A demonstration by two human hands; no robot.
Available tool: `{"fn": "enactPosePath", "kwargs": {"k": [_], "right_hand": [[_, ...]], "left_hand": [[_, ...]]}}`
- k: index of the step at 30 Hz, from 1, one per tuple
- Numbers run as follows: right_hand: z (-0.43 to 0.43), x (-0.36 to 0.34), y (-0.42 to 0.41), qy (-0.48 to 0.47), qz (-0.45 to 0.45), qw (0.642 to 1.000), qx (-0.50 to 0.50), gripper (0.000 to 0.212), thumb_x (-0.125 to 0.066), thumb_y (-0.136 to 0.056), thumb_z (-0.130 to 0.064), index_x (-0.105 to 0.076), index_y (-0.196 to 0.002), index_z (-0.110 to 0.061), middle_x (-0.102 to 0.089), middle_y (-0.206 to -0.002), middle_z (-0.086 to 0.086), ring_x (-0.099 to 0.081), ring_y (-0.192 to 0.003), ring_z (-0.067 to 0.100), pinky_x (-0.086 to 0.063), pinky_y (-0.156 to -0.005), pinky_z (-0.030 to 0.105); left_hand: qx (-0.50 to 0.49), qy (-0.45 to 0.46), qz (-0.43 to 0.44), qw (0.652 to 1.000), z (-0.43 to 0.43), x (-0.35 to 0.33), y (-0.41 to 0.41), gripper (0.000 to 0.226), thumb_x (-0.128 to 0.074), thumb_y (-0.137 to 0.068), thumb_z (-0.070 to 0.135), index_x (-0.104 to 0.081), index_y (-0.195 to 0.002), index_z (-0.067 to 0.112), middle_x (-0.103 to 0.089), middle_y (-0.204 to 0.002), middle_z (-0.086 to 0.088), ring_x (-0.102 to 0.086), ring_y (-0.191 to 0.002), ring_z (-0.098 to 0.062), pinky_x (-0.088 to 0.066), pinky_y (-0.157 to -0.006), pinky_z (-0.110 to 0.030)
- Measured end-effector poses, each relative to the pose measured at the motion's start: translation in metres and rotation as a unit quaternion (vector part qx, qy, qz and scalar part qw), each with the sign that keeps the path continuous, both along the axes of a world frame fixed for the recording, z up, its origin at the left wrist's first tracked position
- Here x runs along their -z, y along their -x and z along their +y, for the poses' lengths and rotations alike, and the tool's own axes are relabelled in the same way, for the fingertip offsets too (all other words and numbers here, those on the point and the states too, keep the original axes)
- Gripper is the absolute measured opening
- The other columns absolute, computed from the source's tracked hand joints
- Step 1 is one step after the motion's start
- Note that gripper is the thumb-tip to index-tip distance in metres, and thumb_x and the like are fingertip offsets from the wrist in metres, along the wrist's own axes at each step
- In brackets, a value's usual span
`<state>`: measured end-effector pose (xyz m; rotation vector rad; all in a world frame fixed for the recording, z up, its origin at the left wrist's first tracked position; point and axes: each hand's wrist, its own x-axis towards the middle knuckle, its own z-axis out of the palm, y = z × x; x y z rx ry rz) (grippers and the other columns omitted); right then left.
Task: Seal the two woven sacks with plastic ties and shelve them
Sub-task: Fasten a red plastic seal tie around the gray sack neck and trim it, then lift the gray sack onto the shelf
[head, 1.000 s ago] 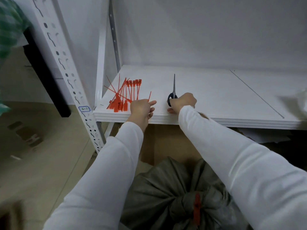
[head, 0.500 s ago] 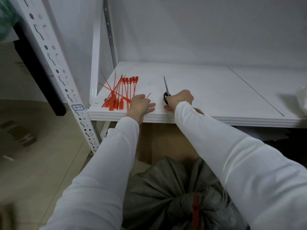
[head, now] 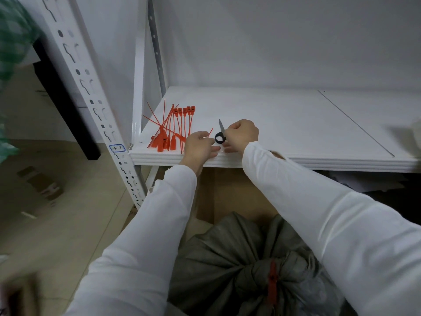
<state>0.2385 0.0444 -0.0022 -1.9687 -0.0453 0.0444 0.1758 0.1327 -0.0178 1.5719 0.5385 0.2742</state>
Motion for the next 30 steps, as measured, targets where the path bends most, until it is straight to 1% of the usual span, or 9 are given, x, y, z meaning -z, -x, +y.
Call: {"fn": "enactPosePath", "kwargs": {"k": [5, 9, 11, 13, 14, 16, 20, 24, 30], "right_hand": [[-0.042, 0.009, 0.025, -0.009, -0.001, 1.000, -0.027, 0.011, -0.064, -0.081, -0.006, -0.061, -0.088, -0.013, -0.066, -0.093, 0.007, -0.072, -0.071, 0.025, -0.061, -0.067, 0.042], [-0.098, 0.029, 0.068, 0.165, 0.011, 0.974, -0.153, 0.027, -0.079, -0.071, -0.024, -0.066, -0.094, -0.019, -0.068, -0.100, 0.001, -0.065, -0.092, 0.019, -0.057, -0.079, 0.034], [-0.125, 0.038, 0.099, 0.281, 0.080, 0.917, -0.273, 0.056, -0.083, -0.067, -0.038, -0.062, -0.115, -0.019, -0.063, -0.115, 0.000, -0.060, -0.103, 0.018, -0.054, -0.086, 0.034], [-0.145, 0.042, 0.135, 0.385, 0.146, 0.817, -0.402, 0.081, -0.085, -0.061, -0.050, -0.053, -0.130, -0.022, -0.057, -0.128, -0.004, -0.056, -0.114, 0.018, -0.047, -0.099, 0.035], [-0.153, 0.045, 0.150, 0.417, 0.171, 0.774, -0.445, 0.085, -0.086, -0.060, -0.050, -0.051, -0.133, -0.024, -0.056, -0.131, -0.005, -0.054, -0.117, 0.018, -0.044, -0.101, 0.033], [-0.163, 0.055, 0.174, 0.469, 0.173, 0.729, -0.467, 0.086, -0.089, -0.058, -0.044, -0.053, -0.133, -0.022, -0.058, -0.131, -0.003, -0.056, -0.117, 0.020, -0.045, -0.099, 0.031], [-0.176, 0.076, 0.198, 0.582, 0.019, 0.730, -0.357, 0.054, -0.082, -0.063, -0.042, -0.062, -0.107, -0.017, -0.064, -0.109, 0.008, -0.064, -0.097, 0.029, -0.052, -0.077, 0.034], [-0.182, 0.071, 0.212, 0.594, -0.102, 0.742, -0.295, 0.026, -0.065, -0.078, -0.032, -0.061, -0.098, -0.016, -0.064, -0.106, 0.009, -0.063, -0.096, 0.030, -0.045, -0.069, 0.035], [-0.191, 0.023, 0.214, 0.586, -0.252, 0.729, -0.246, 0.032, -0.062, -0.081, -0.025, -0.053, -0.111, -0.020, -0.056, -0.109, 0.004, -0.054, -0.103, 0.029, -0.049, -0.073, 0.038]], "left_hand": [[0.046, -0.053, 0.037, 0.997, -0.019, 0.002, 0.028, 0.040, -0.054, -0.097, 0.009, -0.048, -0.137, 0.009, -0.060, -0.123, -0.009, -0.068, -0.091, -0.018, -0.056, -0.068, -0.021], [0.126, -0.076, 0.088, 0.985, -0.047, 0.005, 0.056, 0.039, -0.058, -0.095, 0.012, -0.051, -0.133, 0.005, -0.063, -0.117, -0.011, -0.067, -0.087, -0.017, -0.056, -0.070, -0.026], [0.156, -0.082, 0.108, 0.978, -0.065, 0.010, 0.072, 0.037, -0.060, -0.094, 0.009, -0.052, -0.130, 0.004, -0.064, -0.117, -0.012, -0.067, -0.085, -0.019, -0.055, -0.069, -0.028], [0.181, -0.098, 0.123, 0.971, -0.084, 0.020, 0.090, 0.037, -0.061, -0.092, 0.009, -0.053, -0.128, 0.003, -0.065, -0.112, -0.012, -0.068, -0.086, -0.021, -0.054, -0.068, -0.028], [0.192, -0.108, 0.132, 0.966, -0.093, 0.025, 0.099, 0.036, -0.062, -0.092, 0.009, -0.053, -0.127, 0.003, -0.065, -0.111, -0.012, -0.068, -0.087, -0.021, -0.054, -0.066, -0.027], [0.211, -0.123, 0.151, 0.958, -0.111, 0.036, 0.118, 0.037, -0.064, -0.091, 0.011, -0.054, -0.126, 0.004, -0.065, -0.109, -0.011, -0.068, -0.084, -0.021, -0.053, -0.060, -0.026], [0.246, -0.175, 0.176, 0.937, -0.134, 0.050, 0.151, 0.043, -0.067, -0.087, 0.009, -0.054, -0.128, 0.007, -0.065, -0.108, -0.011, -0.067, -0.083, -0.021, -0.051, -0.058, -0.025], [0.262, -0.271, 0.176, 0.909, -0.137, 0.051, 0.176, 0.042, -0.063, -0.083, 0.005, -0.058, -0.125, 0.007, -0.061, -0.118, -0.009, -0.059, -0.111, -0.026, -0.053, -0.087, -0.034], [0.301, -0.315, 0.286, 0.853, -0.126, 0.054, 0.205, 0.123, -0.090, -0.057, 0.032, -0.013, -0.152, 0.015, -0.040, -0.146, -0.005, -0.042, -0.131, -0.027, -0.039, -0.103, -0.032]]}}
